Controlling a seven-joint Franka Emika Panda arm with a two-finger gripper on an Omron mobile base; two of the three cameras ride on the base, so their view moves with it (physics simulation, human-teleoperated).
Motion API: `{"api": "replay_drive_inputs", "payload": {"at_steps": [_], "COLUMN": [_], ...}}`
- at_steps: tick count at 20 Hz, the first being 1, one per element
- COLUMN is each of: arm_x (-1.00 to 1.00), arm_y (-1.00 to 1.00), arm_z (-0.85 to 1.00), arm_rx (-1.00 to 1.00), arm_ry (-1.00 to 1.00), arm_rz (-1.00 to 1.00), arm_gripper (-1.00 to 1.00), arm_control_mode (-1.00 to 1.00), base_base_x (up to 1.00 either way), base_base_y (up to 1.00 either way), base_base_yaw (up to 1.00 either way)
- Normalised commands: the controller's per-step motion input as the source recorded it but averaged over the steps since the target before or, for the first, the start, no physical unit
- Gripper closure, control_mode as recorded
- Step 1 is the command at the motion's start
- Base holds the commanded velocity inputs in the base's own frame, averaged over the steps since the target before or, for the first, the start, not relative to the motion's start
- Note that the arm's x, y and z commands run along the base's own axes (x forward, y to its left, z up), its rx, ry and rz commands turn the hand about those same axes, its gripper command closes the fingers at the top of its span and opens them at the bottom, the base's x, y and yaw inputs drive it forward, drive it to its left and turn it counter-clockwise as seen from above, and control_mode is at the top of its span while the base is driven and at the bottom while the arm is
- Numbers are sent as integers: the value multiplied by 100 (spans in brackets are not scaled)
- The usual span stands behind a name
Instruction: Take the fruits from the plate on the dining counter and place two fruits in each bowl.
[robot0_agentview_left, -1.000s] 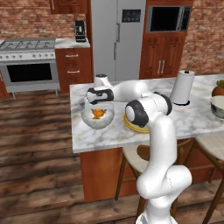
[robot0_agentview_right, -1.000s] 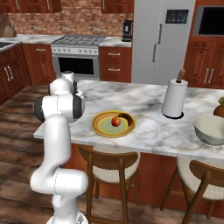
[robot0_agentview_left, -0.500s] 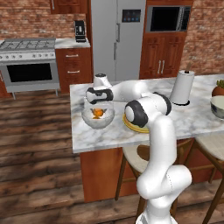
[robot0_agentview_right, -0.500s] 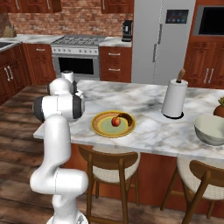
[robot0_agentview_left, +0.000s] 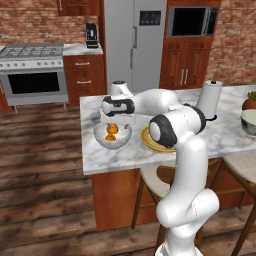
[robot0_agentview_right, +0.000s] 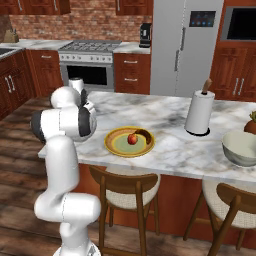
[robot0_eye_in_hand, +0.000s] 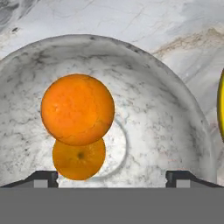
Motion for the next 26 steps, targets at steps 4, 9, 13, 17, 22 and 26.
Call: {"api": "replay_drive_inputs", "payload": {"at_steps": [4, 9, 13, 17, 22, 26], "arm_x": [-87, -100, -84, -56, -44, -22], "arm_y": [-49, -68, -92, -94, -82, -43], "arm_z": [61, 76, 74, 47, 27, 7], "arm_rx": [0, 2, 2, 2, 0, -3], "arm_ry": [0, 0, 0, 0, 5, 2], "arm_rz": [-5, -4, -2, -6, -7, -6], "arm_gripper": [-100, -100, -100, -100, -100, -100], "arm_control_mode": [-100, -100, -100, -100, -100, -100], "base_base_x": [0, 0, 0, 0, 0, 0], "base_base_y": [0, 0, 0, 0, 0, 0], "base_base_yaw": [0, 0, 0, 0, 0, 0]}}
